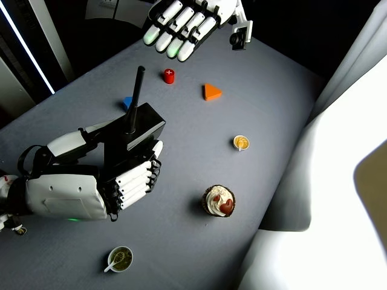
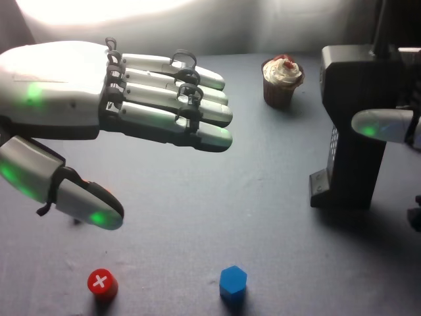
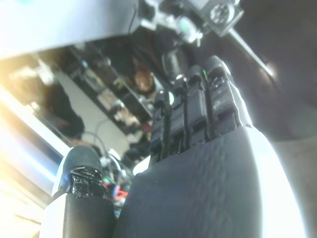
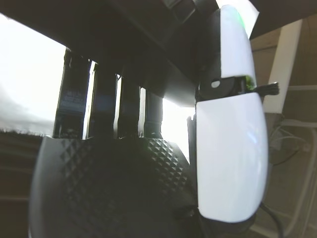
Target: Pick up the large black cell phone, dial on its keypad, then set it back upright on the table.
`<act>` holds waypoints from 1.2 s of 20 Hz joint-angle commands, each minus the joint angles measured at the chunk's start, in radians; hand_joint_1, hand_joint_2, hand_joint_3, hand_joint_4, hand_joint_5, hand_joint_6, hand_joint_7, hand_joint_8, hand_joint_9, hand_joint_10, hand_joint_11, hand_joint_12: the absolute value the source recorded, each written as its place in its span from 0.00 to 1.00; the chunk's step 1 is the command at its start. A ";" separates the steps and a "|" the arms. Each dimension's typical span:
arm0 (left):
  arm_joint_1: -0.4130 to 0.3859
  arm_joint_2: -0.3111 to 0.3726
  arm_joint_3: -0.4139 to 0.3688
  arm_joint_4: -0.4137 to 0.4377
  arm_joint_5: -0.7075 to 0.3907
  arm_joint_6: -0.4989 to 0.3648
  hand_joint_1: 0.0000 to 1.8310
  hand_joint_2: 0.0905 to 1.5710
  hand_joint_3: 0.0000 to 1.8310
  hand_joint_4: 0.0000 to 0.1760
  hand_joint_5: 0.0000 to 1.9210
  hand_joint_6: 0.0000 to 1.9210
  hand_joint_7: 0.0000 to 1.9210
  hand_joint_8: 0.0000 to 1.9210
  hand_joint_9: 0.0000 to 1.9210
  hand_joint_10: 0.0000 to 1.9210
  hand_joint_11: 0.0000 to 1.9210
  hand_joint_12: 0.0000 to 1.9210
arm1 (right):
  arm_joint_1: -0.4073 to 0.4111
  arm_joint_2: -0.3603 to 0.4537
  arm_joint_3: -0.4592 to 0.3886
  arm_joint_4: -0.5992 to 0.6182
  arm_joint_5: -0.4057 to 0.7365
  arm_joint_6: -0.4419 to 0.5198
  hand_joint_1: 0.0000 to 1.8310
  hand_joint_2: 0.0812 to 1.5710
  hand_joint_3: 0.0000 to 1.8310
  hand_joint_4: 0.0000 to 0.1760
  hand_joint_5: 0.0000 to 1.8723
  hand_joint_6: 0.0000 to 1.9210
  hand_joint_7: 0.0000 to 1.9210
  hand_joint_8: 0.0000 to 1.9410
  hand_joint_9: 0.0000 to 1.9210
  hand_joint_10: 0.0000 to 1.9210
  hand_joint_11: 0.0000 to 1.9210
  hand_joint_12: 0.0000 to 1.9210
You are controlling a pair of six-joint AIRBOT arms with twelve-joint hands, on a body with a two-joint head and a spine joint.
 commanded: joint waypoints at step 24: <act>-0.023 -0.017 -0.108 -0.161 0.355 0.078 0.70 0.83 0.00 0.83 0.00 0.00 0.30 0.87 0.28 1.00 0.21 1.00 | 0.047 0.047 -0.007 -0.020 0.273 0.042 0.75 0.71 0.00 0.00 0.51 0.46 0.45 0.59 0.46 0.70 0.44 0.65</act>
